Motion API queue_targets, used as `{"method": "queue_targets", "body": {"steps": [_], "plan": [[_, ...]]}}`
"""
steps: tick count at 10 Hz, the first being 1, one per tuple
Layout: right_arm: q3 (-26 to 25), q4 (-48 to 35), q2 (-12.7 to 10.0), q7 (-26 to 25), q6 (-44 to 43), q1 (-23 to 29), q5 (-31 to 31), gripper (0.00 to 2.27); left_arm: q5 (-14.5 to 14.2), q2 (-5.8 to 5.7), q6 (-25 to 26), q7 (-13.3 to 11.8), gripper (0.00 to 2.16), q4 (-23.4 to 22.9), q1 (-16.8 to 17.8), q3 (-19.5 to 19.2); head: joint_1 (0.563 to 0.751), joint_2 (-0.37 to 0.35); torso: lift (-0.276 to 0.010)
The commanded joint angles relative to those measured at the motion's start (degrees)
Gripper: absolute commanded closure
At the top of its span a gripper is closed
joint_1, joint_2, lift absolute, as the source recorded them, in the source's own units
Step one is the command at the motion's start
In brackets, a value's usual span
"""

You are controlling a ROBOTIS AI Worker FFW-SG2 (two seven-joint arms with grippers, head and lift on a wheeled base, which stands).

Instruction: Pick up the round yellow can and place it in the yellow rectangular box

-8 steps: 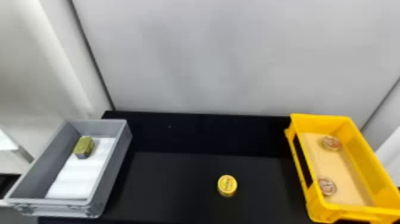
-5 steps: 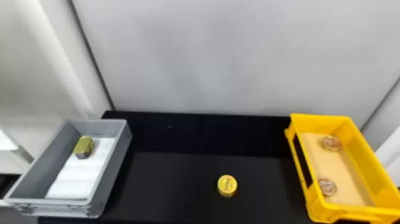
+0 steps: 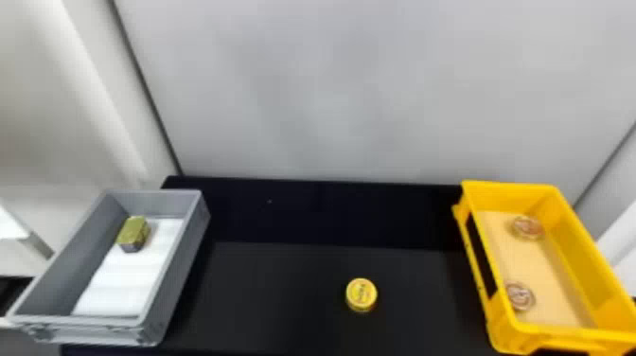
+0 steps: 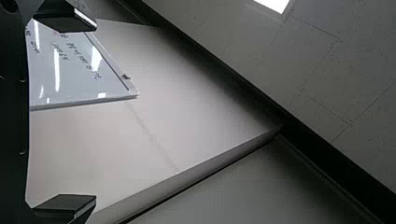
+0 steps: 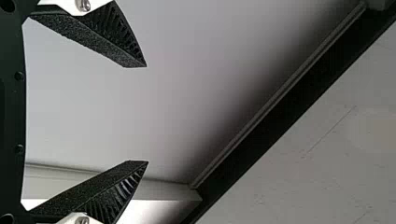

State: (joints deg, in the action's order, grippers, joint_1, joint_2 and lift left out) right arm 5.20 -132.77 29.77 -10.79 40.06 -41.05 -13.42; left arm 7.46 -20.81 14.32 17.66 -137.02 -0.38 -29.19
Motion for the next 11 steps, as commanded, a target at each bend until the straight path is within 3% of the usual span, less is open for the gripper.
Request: {"method": "queue_targets", "body": {"steps": [1,2,3,4,7,11], "plan": [[-1.4,0.4,-2.3,0.7,16.7,-4.7,6.7,0.00,0.0,-0.03,0.2,-0.1,0.00,0.0,0.0,0.0,0.692,0.054,-0.003],[-1.8,2.7,-3.2,3.8,25.8,-8.0,8.9,0.00,0.0,-0.03,0.4,-0.2,0.00,0.0,-0.1,0.0,0.692,0.054,-0.003],[-2.7,6.3,-3.3,4.4,29.2,-8.7,14.5,0.00,0.0,-0.03,0.5,-0.3,0.00,0.0,0.0,0.1,0.692,0.054,-0.003],[-2.8,10.3,-3.7,3.5,29.1,-7.1,19.8,0.00,0.0,0.06,0.6,-0.3,0.00,0.0,0.0,0.1,0.692,0.054,-0.003],[-4.3,20.4,-7.8,3.7,28.3,-2.2,25.6,0.00,-0.1,0.06,1.1,-0.3,0.00,0.0,0.2,0.7,0.692,0.054,-0.003],[-3.4,36.7,-8.4,3.1,28.7,1.3,39.8,0.00,-0.1,0.15,1.3,-0.3,0.00,0.1,0.4,1.3,0.692,0.054,-0.003]]}}
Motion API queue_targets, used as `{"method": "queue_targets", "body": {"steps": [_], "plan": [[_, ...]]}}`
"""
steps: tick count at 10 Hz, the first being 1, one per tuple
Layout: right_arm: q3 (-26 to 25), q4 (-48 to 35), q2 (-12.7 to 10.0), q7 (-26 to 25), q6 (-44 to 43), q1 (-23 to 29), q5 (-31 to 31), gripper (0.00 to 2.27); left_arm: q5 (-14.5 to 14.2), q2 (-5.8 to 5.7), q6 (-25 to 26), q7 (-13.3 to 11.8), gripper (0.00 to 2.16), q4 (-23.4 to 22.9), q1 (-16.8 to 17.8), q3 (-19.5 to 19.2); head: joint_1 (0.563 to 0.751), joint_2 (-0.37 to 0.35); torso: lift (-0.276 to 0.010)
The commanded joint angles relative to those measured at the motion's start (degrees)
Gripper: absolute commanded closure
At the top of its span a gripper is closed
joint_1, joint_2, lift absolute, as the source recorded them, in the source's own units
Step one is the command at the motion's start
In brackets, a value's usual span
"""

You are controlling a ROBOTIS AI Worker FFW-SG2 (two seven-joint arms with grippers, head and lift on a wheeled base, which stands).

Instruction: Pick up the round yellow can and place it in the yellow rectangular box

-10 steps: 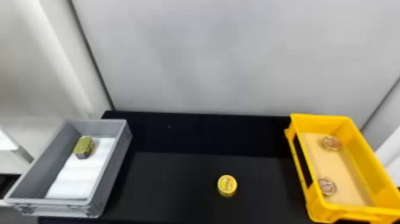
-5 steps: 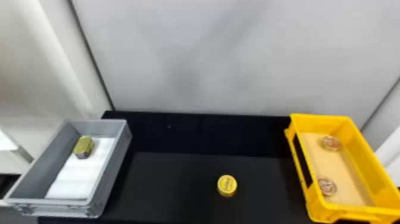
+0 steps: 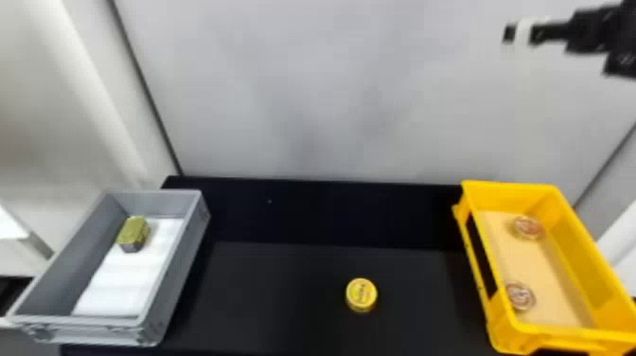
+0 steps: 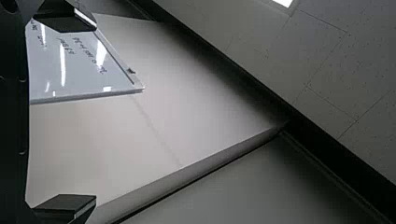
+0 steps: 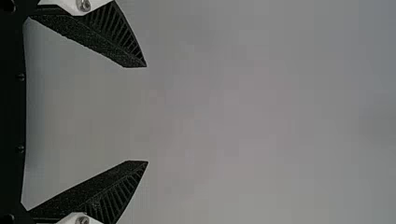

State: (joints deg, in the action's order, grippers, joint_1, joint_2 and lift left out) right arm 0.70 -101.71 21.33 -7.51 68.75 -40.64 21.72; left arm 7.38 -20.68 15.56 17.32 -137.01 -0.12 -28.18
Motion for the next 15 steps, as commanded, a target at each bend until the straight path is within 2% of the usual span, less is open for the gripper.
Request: {"method": "queue_targets", "body": {"steps": [1,3,5,7,8,9,11,14,15], "plan": [[3.3,9.8,-0.1,-0.1,-1.1,1.7,6.7,0.00,0.0,0.11,0.3,0.0,0.00,0.3,0.4,0.7,0.692,0.054,-0.003],[5.8,16.8,-1.6,1.2,-2.5,2.8,10.4,0.00,0.0,0.11,0.3,0.0,0.00,0.6,0.5,1.1,0.692,0.054,-0.003],[9.5,23.1,-3.4,5.2,-2.2,3.5,10.6,0.00,0.0,0.19,0.2,0.0,0.00,1.0,0.4,1.7,0.692,0.054,-0.003],[12.9,27.7,-4.0,15.7,-2.0,4.1,6.2,0.00,-0.1,0.37,0.0,0.0,0.00,1.2,0.3,1.9,0.692,0.054,-0.003],[15.4,28.4,-4.4,18.4,-1.4,4.2,4.6,0.00,-0.1,0.54,-0.2,0.0,0.00,1.3,0.2,1.9,0.692,0.054,-0.003],[17.0,29.4,-5.5,20.1,-0.9,4.8,3.1,0.00,-0.1,0.54,-0.3,0.0,0.00,1.5,0.2,2.0,0.692,0.054,-0.003],[17.0,31.8,-9.6,26.5,-0.1,7.1,-4.1,0.00,-0.1,0.72,-0.7,0.1,0.00,1.7,-0.1,2.0,0.692,0.054,-0.003],[20.1,35.2,-12.1,29.1,0.1,8.0,-6.3,0.00,-0.1,0.72,-1.0,0.1,0.00,2.0,0.1,2.8,0.692,0.054,-0.003],[21.9,37.5,-12.3,31.6,-0.1,8.1,-8.4,0.00,-0.1,0.72,-1.0,0.1,0.00,2.1,0.2,2.9,0.692,0.054,-0.003]]}}
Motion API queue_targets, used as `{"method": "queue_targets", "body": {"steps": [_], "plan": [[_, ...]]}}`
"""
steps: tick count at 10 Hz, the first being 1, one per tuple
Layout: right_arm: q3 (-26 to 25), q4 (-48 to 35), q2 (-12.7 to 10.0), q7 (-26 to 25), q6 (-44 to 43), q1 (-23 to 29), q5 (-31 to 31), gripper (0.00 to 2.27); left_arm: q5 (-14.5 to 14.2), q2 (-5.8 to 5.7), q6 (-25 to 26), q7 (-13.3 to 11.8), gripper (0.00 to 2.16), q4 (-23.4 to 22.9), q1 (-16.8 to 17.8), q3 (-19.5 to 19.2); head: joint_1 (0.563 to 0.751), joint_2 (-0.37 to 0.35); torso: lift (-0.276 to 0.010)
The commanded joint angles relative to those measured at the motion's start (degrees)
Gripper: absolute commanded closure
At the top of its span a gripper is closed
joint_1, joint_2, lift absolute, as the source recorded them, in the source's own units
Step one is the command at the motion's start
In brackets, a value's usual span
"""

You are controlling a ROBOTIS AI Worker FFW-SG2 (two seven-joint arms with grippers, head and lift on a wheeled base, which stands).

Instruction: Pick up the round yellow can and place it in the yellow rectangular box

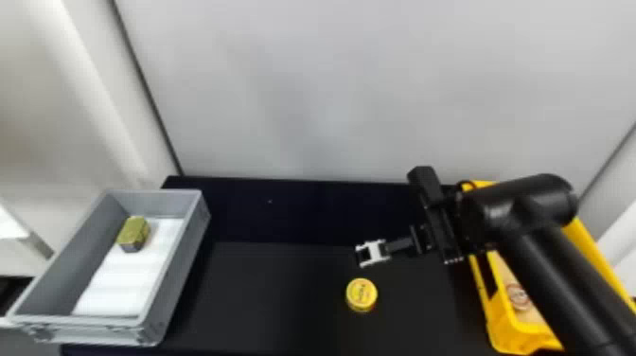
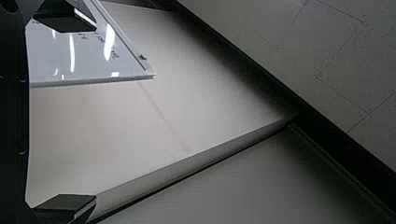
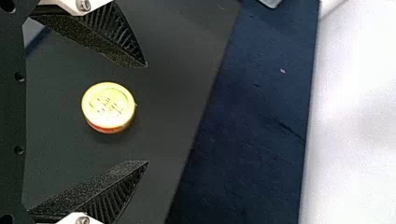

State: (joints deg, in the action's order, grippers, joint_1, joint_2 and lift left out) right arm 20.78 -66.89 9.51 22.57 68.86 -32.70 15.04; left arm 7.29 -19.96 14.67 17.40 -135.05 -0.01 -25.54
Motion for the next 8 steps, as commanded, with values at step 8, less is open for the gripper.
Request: {"method": "queue_targets", "body": {"steps": [8], "plan": [[9.0,11.3,-3.9,16.1,-18.0,1.2,-22.7,0.00,0.0,0.79,-1.0,0.2,0.00,0.7,1.0,1.4,0.692,0.054,-0.003]]}}
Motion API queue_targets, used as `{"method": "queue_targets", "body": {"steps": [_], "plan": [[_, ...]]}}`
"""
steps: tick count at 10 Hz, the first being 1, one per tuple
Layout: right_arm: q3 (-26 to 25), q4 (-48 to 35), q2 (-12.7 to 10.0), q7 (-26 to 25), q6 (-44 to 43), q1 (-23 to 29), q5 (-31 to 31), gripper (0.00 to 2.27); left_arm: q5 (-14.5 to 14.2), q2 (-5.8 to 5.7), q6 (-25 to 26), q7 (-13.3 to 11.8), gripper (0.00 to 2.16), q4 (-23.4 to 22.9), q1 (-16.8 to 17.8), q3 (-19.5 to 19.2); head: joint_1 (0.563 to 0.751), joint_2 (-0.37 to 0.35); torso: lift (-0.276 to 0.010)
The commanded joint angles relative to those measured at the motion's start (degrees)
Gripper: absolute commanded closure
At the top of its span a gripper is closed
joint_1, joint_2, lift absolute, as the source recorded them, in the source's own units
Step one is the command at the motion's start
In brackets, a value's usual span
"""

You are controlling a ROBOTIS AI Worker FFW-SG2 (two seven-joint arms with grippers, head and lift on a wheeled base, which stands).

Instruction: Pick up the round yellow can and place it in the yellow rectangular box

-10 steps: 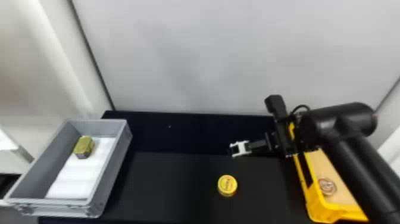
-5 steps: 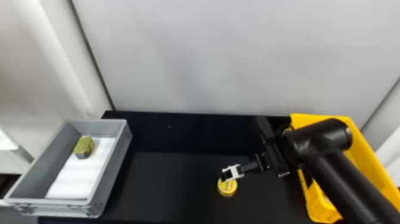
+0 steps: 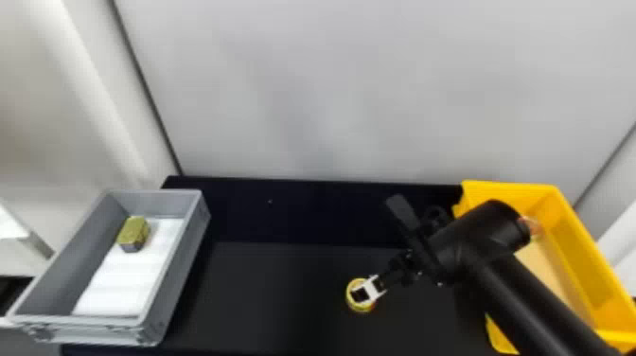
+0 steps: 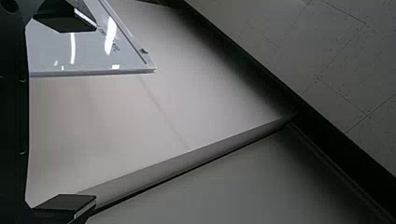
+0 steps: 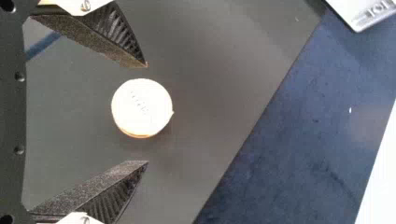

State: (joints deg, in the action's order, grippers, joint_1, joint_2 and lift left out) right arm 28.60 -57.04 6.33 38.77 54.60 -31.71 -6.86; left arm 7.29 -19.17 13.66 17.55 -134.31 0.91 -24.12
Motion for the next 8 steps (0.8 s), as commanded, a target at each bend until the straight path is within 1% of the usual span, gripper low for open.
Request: {"method": "queue_targets", "body": {"steps": [1,2,5,8], "plan": [[1.5,1.4,-0.9,-0.1,-4.3,1.0,-0.8,0.00,0.0,-0.09,0.0,0.0,0.00,0.0,0.1,0.0,0.692,0.054,-0.003],[1.7,1.8,-1.1,-0.2,-4.7,1.4,-0.8,0.00,0.0,-0.09,0.0,0.0,0.00,0.0,0.1,0.0,0.692,0.054,-0.003],[3.7,3.5,-0.9,0.0,-6.2,1.2,-0.6,0.00,0.1,0.09,-0.3,0.0,0.00,0.1,0.0,0.1,0.692,0.054,-0.003],[3.9,4.2,-0.9,-0.7,-8.2,1.1,-0.6,0.00,0.1,0.35,-0.6,0.0,0.00,0.2,-0.1,0.1,0.692,0.054,-0.003]]}}
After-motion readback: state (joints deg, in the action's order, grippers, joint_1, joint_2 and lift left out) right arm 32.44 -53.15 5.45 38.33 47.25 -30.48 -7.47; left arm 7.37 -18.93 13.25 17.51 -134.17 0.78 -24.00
